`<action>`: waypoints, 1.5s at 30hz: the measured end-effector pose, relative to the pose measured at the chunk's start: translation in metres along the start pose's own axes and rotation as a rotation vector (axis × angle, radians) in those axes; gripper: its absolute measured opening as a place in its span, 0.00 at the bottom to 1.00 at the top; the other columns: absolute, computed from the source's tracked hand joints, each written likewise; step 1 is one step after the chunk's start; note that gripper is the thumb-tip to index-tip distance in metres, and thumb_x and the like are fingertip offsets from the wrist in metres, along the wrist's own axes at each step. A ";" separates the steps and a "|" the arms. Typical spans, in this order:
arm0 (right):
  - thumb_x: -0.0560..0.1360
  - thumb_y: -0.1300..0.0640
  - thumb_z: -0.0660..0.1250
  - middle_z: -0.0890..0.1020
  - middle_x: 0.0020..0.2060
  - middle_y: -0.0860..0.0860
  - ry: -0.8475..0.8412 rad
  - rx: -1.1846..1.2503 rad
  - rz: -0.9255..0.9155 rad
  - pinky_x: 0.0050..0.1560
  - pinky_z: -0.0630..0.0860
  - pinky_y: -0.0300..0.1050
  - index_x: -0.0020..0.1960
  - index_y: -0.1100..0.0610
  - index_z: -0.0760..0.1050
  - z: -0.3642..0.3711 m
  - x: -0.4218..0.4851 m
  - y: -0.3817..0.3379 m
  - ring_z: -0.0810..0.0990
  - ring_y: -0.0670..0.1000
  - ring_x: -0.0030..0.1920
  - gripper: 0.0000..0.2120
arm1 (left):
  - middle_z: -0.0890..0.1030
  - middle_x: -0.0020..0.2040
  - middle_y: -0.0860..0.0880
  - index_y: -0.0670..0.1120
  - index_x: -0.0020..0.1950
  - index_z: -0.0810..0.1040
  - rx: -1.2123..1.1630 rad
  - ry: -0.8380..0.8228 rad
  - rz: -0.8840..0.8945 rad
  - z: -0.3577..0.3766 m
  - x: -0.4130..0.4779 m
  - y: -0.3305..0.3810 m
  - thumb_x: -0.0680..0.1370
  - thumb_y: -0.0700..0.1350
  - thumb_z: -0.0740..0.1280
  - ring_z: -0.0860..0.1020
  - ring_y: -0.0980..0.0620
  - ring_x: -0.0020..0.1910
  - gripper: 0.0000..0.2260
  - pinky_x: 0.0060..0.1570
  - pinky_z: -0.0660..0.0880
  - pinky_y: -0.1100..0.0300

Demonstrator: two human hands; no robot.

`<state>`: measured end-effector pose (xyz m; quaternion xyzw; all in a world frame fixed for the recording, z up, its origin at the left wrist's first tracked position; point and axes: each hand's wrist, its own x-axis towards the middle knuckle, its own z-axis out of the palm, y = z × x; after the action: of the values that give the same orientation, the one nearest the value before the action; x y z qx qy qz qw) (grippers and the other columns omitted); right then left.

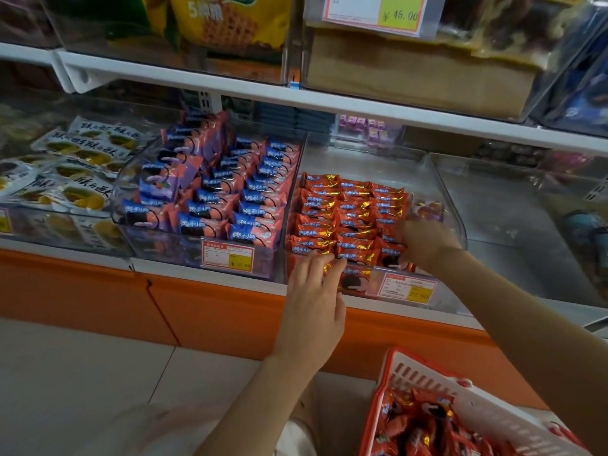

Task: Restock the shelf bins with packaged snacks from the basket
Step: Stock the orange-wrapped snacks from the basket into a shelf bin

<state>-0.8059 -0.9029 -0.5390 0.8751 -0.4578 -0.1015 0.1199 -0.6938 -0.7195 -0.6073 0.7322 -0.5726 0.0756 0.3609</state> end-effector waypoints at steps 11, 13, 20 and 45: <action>0.76 0.53 0.67 0.79 0.58 0.54 -0.076 0.044 -0.083 0.56 0.76 0.47 0.64 0.56 0.71 0.008 0.008 0.006 0.78 0.55 0.58 0.18 | 0.76 0.62 0.47 0.47 0.66 0.74 0.011 -0.021 0.009 0.001 0.000 -0.001 0.71 0.40 0.74 0.73 0.45 0.64 0.24 0.63 0.69 0.47; 0.77 0.52 0.67 0.79 0.57 0.53 -0.047 0.014 -0.068 0.53 0.76 0.46 0.63 0.56 0.71 0.007 0.006 0.006 0.78 0.54 0.57 0.17 | 0.76 0.62 0.47 0.47 0.66 0.74 0.018 -0.032 0.012 0.001 0.000 -0.002 0.71 0.40 0.73 0.73 0.45 0.64 0.24 0.62 0.69 0.47; 0.82 0.53 0.56 0.78 0.53 0.51 0.235 0.256 -0.066 0.39 0.73 0.41 0.64 0.55 0.67 -0.009 -0.042 0.005 0.80 0.52 0.47 0.13 | 0.77 0.62 0.46 0.46 0.66 0.74 0.057 -0.042 0.025 -0.003 0.000 -0.002 0.70 0.39 0.75 0.74 0.44 0.63 0.26 0.61 0.72 0.45; 0.81 0.53 0.56 0.67 0.66 0.50 -0.216 0.598 0.105 0.64 0.64 0.43 0.70 0.54 0.63 0.248 -0.318 0.080 0.68 0.53 0.67 0.19 | 0.63 0.73 0.49 0.48 0.73 0.63 0.233 -1.124 0.379 0.104 -0.135 0.100 0.81 0.49 0.55 0.58 0.49 0.73 0.20 0.73 0.52 0.53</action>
<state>-1.1177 -0.7142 -0.7288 0.8310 -0.5218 -0.0484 -0.1865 -0.8593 -0.6860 -0.7094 0.5801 -0.7840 -0.1975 -0.0993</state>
